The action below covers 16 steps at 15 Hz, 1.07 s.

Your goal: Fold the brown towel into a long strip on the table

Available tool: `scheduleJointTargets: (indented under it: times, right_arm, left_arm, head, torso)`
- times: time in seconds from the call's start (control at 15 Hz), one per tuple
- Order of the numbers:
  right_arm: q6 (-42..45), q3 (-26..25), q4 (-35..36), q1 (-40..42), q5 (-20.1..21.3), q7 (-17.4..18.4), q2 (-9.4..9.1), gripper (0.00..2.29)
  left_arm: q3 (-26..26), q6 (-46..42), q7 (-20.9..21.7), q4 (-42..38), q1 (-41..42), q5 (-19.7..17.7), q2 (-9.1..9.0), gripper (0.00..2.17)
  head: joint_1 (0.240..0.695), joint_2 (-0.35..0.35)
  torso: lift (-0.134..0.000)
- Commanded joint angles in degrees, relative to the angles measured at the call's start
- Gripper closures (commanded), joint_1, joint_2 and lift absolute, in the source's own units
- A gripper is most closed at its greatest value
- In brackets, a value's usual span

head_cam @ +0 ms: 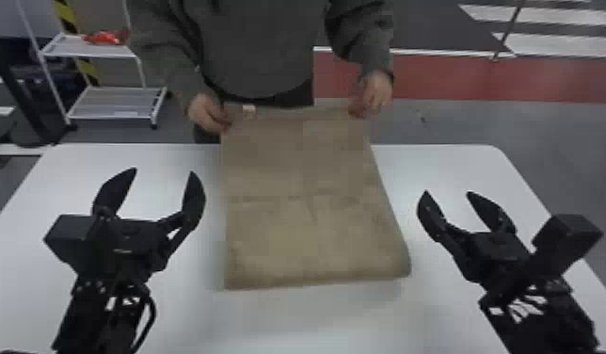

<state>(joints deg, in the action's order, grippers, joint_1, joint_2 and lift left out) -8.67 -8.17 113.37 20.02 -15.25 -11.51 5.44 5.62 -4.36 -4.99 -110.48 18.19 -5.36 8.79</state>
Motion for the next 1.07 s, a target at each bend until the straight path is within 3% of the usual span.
scheduleJointTargets:
  times: [0.0, 1.0]
  right_arm:
    - [-0.1, 0.0, -0.1, 0.1, -0.2, 0.0, -0.08, 0.17]
    - [-0.1, -0.1, -0.1, 0.2, -0.2, 0.0, 0.00, 0.17]
  left_arm:
    - [0.0, -0.1, 0.2, 0.2, 0.0, 0.0, 0.00, 0.13]
    - [0.1, -0.1, 0.6, 0.5, 0.0, 0.1, 0.00, 0.12]
  head:
    - [0.695, -0.065]
    - [0.695, -0.071]
  torso:
    - [-0.123]
    - [-0.123]
